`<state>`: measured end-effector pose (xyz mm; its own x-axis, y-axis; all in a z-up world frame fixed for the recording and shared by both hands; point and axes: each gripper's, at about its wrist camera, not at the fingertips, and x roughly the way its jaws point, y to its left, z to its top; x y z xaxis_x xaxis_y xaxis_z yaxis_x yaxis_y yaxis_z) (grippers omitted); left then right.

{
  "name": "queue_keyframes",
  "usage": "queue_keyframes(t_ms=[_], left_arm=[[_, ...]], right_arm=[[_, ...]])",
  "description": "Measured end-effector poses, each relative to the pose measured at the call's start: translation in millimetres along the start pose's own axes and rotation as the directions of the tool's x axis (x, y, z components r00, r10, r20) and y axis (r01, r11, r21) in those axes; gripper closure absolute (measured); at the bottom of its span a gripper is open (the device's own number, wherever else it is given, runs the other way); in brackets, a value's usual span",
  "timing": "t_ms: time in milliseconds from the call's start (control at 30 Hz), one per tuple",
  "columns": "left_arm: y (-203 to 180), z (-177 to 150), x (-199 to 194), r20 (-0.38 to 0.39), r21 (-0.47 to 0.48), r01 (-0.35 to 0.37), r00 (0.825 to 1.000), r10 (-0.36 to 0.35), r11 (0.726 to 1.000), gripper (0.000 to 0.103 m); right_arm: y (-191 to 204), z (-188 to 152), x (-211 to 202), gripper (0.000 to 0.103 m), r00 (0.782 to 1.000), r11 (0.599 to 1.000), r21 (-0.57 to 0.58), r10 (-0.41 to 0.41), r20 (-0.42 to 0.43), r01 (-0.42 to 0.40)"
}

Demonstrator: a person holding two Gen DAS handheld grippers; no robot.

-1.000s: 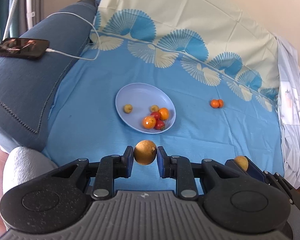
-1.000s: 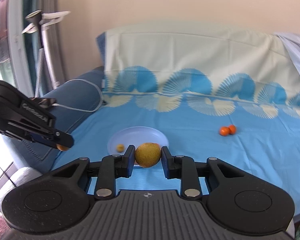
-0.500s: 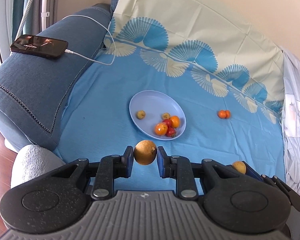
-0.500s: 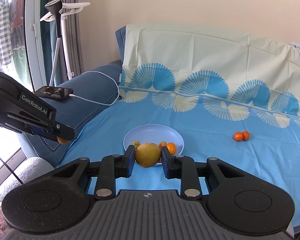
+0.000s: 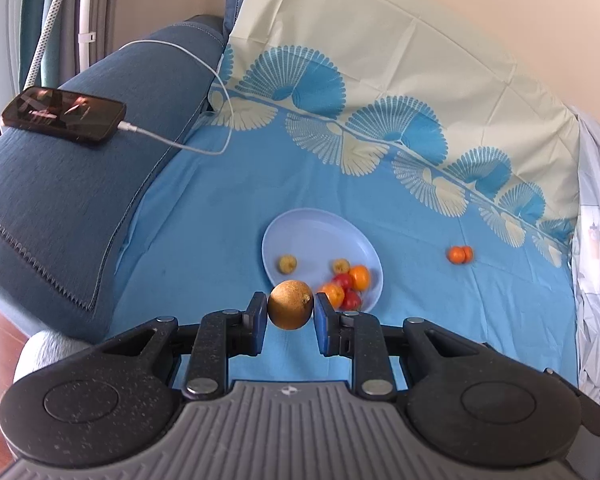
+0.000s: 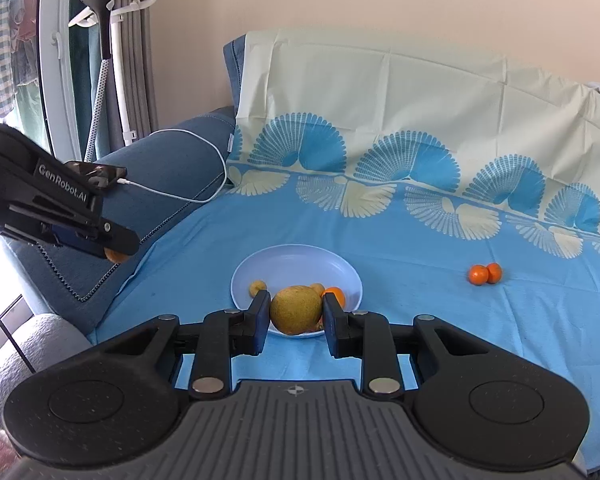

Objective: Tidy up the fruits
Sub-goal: 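Carry both held yellow-brown fruits over the plate with both tools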

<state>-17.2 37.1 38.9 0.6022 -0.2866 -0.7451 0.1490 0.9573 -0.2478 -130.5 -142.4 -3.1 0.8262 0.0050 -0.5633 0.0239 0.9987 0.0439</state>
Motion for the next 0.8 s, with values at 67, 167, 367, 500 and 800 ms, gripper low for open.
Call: queue_keyframes(t_ms=[67,167,367,500,800], left_arm=[[1,8,11,-0.006,-0.001,-0.002,1.0,0.002,1.0,0.076],[-1,19,30,-0.027,0.006,-0.004,1.0,0.004,1.0,0.076],[-8,32,77,-0.078,0.02,-0.019,0.997,0.021,1.0,0.076],[-15,37,115,-0.126,0.033,-0.041,0.991,0.044,0.999,0.076],[-23,49,181,-0.19,0.05,-0.05,0.98,0.059,0.997,0.076]], right_arm=[[-1,4,10,0.074,1.0,1.0,0.003,0.004,-0.006,-0.004],[-4,9,28,0.074,1.0,1.0,0.001,0.005,-0.014,-0.005],[-15,14,73,0.074,0.999,1.0,0.026,0.005,-0.051,-0.003],[-21,14,108,0.074,0.996,1.0,0.027,0.003,-0.09,-0.001],[-29,19,167,0.074,0.99,0.999,0.03,0.025,-0.139,-0.021]])
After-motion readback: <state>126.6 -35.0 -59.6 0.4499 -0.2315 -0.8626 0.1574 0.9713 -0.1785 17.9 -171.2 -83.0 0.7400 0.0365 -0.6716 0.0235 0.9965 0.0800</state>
